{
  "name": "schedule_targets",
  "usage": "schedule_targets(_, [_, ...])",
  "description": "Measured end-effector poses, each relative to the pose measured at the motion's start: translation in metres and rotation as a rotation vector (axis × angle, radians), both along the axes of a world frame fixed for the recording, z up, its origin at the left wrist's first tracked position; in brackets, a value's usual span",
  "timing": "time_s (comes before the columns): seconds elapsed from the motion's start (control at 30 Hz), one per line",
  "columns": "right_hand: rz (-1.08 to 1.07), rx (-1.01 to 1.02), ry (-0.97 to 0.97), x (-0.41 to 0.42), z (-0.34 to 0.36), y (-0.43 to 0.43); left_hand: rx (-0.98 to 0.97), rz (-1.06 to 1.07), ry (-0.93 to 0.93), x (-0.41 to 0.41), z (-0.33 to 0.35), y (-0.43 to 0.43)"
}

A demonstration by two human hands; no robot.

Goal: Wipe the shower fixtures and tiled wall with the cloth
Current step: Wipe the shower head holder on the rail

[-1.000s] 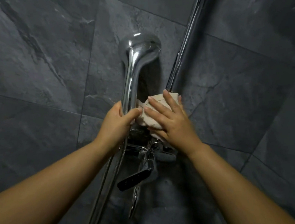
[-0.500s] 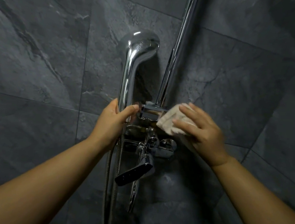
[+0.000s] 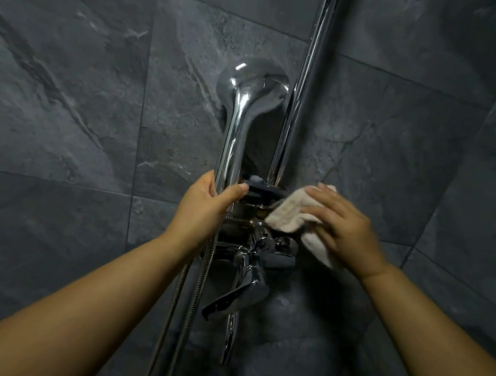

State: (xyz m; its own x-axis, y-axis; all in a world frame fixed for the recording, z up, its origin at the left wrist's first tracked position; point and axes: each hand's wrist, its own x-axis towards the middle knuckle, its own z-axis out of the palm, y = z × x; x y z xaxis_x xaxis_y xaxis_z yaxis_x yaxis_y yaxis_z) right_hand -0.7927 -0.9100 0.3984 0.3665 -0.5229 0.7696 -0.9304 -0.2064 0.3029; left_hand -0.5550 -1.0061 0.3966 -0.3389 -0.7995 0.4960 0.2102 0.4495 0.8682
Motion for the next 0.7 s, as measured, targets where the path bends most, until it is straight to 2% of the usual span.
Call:
schedule_targets(0.13, [-0.068,-0.131,-0.319,-0.003,0.013,0.012,0.010,-0.019,-0.017,-0.002,-0.001,-0.002])
schedule_targets(0.23, [-0.039,-0.066,-0.374,0.036,0.029,-0.012,-0.008,0.004,-0.024,-0.004,-0.002,-0.005])
schedule_targets(0.3, [-0.111,0.013,-0.435,0.063,0.027,-0.026,-0.014,0.014,-0.026,-0.003,-0.002,-0.005])
schedule_targets(0.4, [-0.277,-0.071,-0.495,0.079,0.019,-0.035,-0.017,0.008,-0.006,-0.003,-0.003,-0.003])
schedule_targets(0.47, [-0.263,-0.080,-0.515,0.075,0.020,-0.035,-0.008,0.006,-0.013,-0.005,-0.005,-0.003])
schedule_targets(0.6, [-0.055,0.117,-0.584,0.051,0.025,-0.016,0.002,0.018,-0.033,-0.006,-0.003,-0.003])
schedule_targets(0.7, [-0.108,0.229,-0.634,0.021,0.025,0.009,-0.005,0.000,-0.045,-0.004,-0.003,-0.005])
